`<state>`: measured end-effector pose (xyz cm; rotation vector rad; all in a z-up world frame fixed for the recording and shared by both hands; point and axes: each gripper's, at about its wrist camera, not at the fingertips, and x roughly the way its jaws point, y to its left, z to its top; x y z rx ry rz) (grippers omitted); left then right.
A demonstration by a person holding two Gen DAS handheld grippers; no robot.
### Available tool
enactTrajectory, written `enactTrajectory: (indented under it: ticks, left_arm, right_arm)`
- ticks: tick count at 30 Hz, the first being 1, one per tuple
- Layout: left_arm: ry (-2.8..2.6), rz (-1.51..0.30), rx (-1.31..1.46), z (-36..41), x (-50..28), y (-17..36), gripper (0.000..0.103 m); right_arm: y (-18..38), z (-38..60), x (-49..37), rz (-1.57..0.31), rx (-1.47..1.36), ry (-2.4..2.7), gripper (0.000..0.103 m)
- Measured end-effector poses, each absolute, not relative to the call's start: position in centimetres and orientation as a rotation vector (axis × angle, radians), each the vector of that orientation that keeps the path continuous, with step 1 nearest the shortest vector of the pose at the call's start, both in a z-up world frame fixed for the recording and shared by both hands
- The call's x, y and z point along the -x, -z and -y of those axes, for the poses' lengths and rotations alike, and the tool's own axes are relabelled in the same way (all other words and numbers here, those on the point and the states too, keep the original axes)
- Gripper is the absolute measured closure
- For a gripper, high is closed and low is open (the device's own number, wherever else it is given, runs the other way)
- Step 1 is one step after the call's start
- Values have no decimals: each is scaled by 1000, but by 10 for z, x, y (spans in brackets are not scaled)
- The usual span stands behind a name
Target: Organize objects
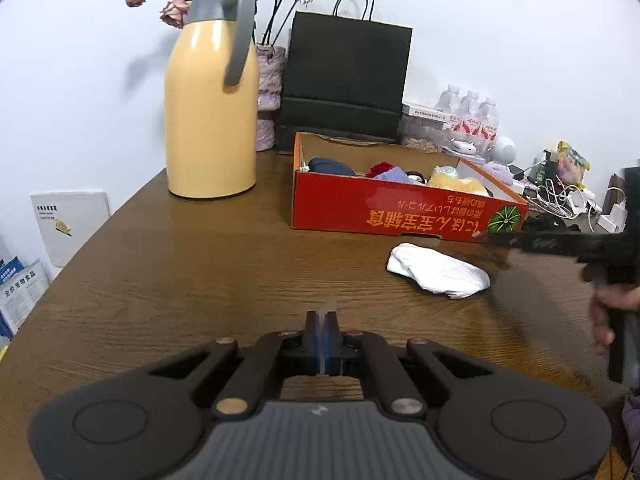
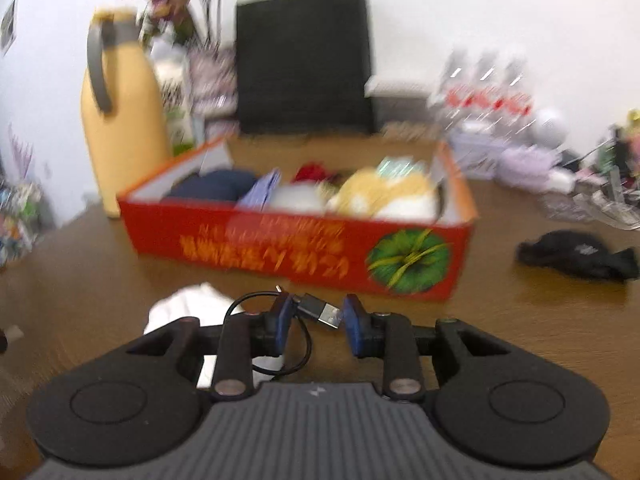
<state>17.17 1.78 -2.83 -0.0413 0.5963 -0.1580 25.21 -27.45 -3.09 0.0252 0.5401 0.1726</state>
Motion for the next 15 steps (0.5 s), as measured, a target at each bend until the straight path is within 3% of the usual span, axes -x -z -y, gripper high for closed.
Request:
enactTrajectory:
  ticks: [7,15]
  left_arm:
    - [165,-551,40,-14,-158,16,103]
    - [239,-486,56,-2,-131,-3,103]
  right_arm:
    - [-11,304,-181,-417,-89,-142,74]
    - [-8,293,-117,-437,-71,-178,74]
